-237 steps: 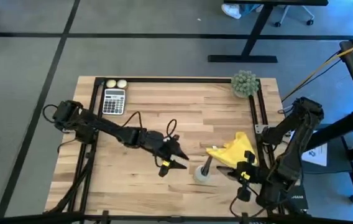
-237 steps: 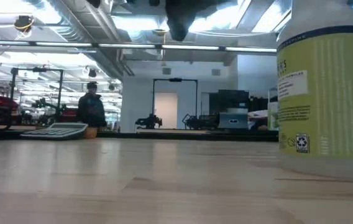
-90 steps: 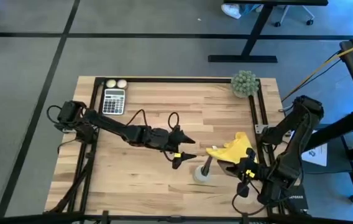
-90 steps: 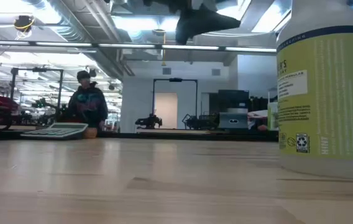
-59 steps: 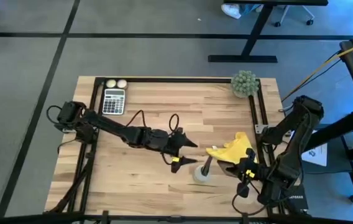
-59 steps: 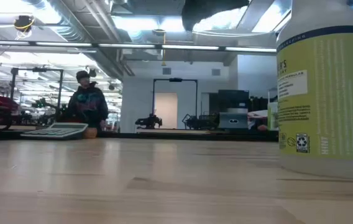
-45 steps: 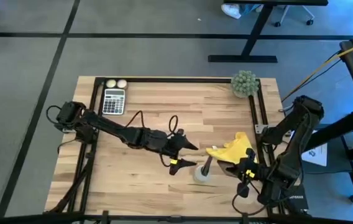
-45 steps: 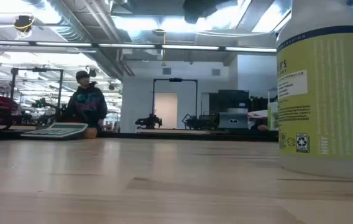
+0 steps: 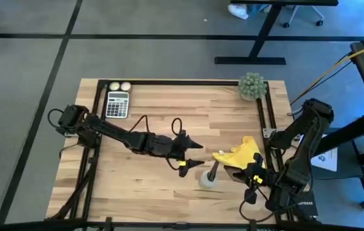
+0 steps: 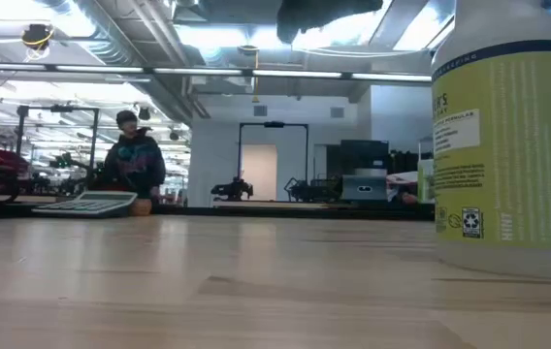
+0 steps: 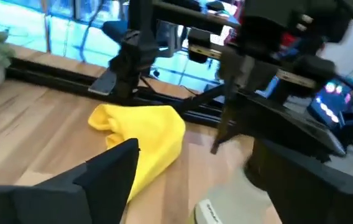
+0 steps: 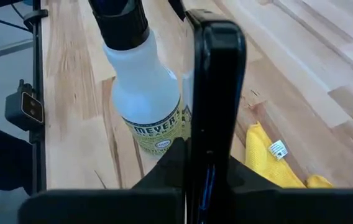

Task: Apply microfiber cloth
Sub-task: Spray the front of the cellphone using the spray bottle

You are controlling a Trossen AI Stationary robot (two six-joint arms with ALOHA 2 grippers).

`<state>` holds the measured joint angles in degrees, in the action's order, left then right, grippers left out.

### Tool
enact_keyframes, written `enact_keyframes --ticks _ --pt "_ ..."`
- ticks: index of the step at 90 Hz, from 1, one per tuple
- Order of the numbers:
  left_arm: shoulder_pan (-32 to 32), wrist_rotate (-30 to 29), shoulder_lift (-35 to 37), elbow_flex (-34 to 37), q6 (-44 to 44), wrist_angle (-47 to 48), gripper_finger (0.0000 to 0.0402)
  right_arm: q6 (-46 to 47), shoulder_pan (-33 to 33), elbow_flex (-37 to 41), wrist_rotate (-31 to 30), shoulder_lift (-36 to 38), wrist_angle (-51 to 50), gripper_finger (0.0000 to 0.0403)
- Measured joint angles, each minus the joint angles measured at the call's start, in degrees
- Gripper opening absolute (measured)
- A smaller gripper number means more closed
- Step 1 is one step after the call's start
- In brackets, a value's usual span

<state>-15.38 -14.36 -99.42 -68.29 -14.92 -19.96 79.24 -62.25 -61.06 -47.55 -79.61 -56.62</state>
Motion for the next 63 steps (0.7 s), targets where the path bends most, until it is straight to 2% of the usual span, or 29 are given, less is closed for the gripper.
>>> enact_keyframes --ticks 8,24,37,45,63 --pt "0.0 0.0 0.0 0.0 1.3 0.0 0.0302 -0.2 0.0 0.0 -0.1 0.0 0.0 0.0003" --pt "0.1 -0.1 0.0 0.0 -7.3 1.0 0.0302 -0.3 0.0 0.0 -2.9 0.0 -0.2 0.0003" --pt "-0.2 0.8 0.0 0.0 -8.8 2.2 0.0302 0.1 0.0 0.0 -3.0 -0.6 0.1 0.0003" --pt "-0.5 2.1 0.0 0.0 -5.4 2.8 0.0302 0.2 0.0 0.0 -3.2 -1.5 0.1 0.0003" --pt "-0.9 11.5 -2.8 0.0 7.8 2.2 0.0302 0.3 0.0 0.0 -4.8 -3.5 1.4 0.0003"
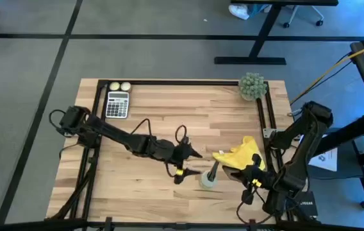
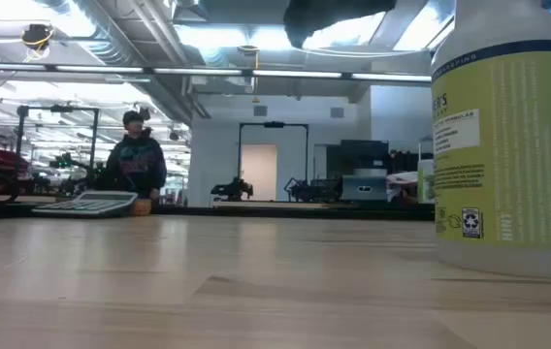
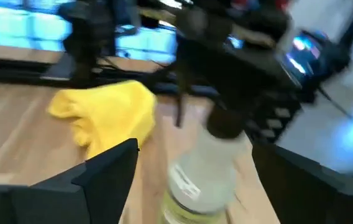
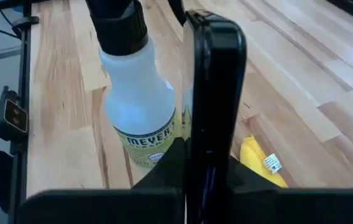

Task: Apply microfiber cloth
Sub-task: Spray the front of the cellphone using the spray bottle

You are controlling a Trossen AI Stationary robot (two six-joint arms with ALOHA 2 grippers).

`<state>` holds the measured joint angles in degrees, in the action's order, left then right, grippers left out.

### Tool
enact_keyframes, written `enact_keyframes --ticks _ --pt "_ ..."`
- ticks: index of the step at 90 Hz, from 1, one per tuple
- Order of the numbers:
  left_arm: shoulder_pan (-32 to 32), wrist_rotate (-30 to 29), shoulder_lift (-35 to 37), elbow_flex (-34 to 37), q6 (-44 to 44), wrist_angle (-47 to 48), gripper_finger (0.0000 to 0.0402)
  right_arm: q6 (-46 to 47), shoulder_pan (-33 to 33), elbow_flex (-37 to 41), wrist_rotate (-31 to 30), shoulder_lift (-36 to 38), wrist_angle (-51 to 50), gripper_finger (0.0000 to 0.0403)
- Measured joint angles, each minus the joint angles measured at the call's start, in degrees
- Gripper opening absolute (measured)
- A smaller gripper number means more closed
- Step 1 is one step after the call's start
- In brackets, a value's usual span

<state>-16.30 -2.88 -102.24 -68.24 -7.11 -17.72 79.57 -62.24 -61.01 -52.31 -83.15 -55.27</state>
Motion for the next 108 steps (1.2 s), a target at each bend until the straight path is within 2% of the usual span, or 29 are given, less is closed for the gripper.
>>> enact_keyframes --ticks 7,16,35,48,58,73,95,108 --pt "0.0 2.2 -1.5 0.0 1.9 -2.5 0.0302 0.0 0.0 0.0 -0.4 0.0 1.7 0.0003" --pt "0.2 2.2 -2.8 0.0 3.3 -7.1 0.0302 -0.1 0.0 0.0 -1.3 0.0 3.4 0.0003" --pt "1.1 2.9 -2.9 0.0 4.6 -9.4 0.0302 -0.3 0.0 0.0 -2.1 -0.1 3.3 0.0003" --pt "1.1 3.9 -4.1 0.0 6.5 -12.5 0.0302 -0.8 2.0 0.0 -3.2 -0.1 3.5 0.0003" --pt "1.4 4.4 -6.4 0.0 7.9 -17.1 0.0302 -4.7 3.9 0.0 -2.7 -0.1 5.7 0.0003" --pt "2.2 3.9 -7.1 0.0 7.1 -18.6 0.0302 -9.2 5.4 0.0 -1.8 -0.1 8.9 0.0003" --pt "2.2 4.7 -7.1 0.0 4.7 -21.1 0.0302 -9.4 5.5 0.0 -2.1 -0.1 9.0 0.0003" --pt "0.9 2.0 -7.1 0.0 3.7 -20.9 0.0302 -9.4 5.8 0.0 -2.1 -0.4 9.2 0.0003"
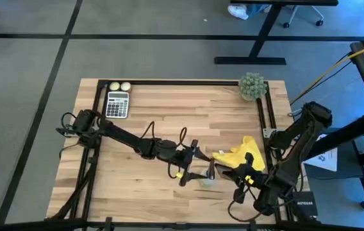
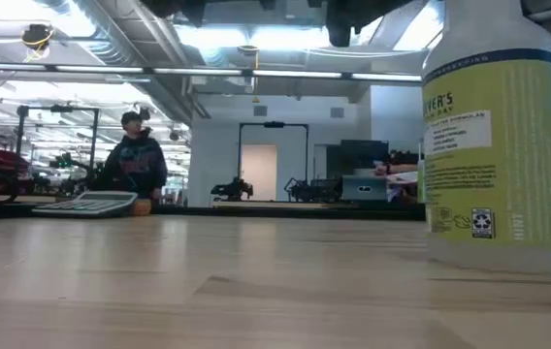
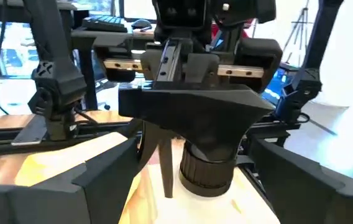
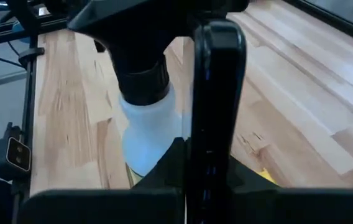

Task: Apply microfiber cloth
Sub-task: Spray the front of the cellphone using the spray bottle

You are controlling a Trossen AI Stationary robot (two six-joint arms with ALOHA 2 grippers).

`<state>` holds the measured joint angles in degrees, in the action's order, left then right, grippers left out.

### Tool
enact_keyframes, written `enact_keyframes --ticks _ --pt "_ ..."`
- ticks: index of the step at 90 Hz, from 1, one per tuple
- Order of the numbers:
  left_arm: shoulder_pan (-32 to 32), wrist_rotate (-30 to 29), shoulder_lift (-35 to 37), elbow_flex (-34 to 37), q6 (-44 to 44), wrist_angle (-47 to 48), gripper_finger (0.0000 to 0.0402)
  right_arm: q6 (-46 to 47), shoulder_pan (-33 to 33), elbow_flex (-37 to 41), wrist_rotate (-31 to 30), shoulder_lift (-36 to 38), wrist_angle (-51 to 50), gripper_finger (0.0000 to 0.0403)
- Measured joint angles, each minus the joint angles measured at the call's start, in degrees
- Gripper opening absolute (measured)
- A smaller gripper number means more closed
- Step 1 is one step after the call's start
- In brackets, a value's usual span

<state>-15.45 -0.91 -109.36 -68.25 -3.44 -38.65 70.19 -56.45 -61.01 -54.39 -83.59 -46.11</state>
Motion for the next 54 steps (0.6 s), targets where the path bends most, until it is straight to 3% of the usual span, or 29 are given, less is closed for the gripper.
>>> enact_keyframes --ticks 17,54 --pt "-2.4 -6.2 0.0 0.0 0.5 0.0 0.0301 0.2 -0.1 0.0 0.4 0.0 0.3 0.0003" --pt "-2.9 -9.0 -3.6 -2.9 -0.6 -1.0 0.0301 1.4 -1.1 0.0 2.1 -2.4 2.2 0.0003"
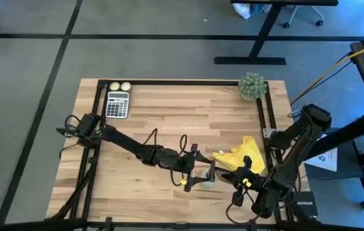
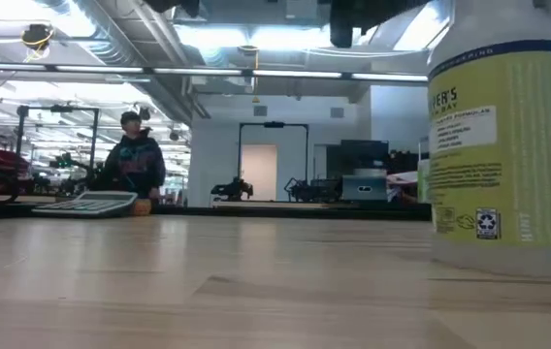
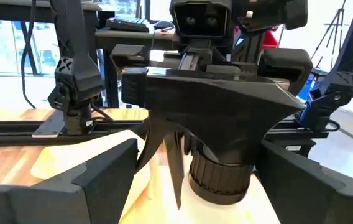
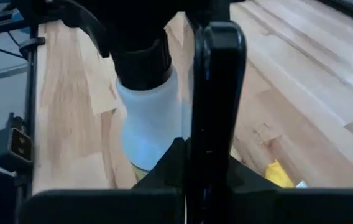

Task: Apply microfiber cloth
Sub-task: Spray the front of the cellphone using the spray bottle

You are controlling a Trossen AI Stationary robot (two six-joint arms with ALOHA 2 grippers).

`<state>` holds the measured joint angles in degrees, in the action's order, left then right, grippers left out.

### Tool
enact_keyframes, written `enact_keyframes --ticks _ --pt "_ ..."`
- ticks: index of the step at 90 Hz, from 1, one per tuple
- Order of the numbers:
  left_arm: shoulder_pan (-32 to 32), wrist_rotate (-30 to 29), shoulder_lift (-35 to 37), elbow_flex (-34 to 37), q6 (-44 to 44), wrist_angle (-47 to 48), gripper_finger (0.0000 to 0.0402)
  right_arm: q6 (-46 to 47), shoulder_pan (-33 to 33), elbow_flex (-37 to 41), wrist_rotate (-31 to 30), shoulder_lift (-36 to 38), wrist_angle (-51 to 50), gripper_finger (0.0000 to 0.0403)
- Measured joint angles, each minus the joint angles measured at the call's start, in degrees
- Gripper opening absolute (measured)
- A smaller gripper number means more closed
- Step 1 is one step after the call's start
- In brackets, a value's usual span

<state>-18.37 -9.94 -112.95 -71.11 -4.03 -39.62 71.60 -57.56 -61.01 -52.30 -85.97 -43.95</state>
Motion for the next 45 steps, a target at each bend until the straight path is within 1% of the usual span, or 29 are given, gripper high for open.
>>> enact_keyframes --ticks 14,29,38,45 --pt "0.0 0.1 0.0 0.0 0.2 -0.1 0.0301 0.2 -1.0 0.0 3.5 0.0 0.4 0.0003" --pt "0.4 0.8 0.0 0.0 1.0 -0.1 0.0301 -0.4 -0.8 0.0 1.7 0.0 0.8 0.0003" --pt "0.8 1.3 0.0 0.0 1.1 -0.3 0.0301 -1.2 0.0 0.0 1.9 -0.1 0.9 0.0003" --pt "1.2 2.9 -0.1 0.0 1.0 -0.7 0.0301 -1.4 0.0 0.0 2.0 -0.1 1.1 0.0003"
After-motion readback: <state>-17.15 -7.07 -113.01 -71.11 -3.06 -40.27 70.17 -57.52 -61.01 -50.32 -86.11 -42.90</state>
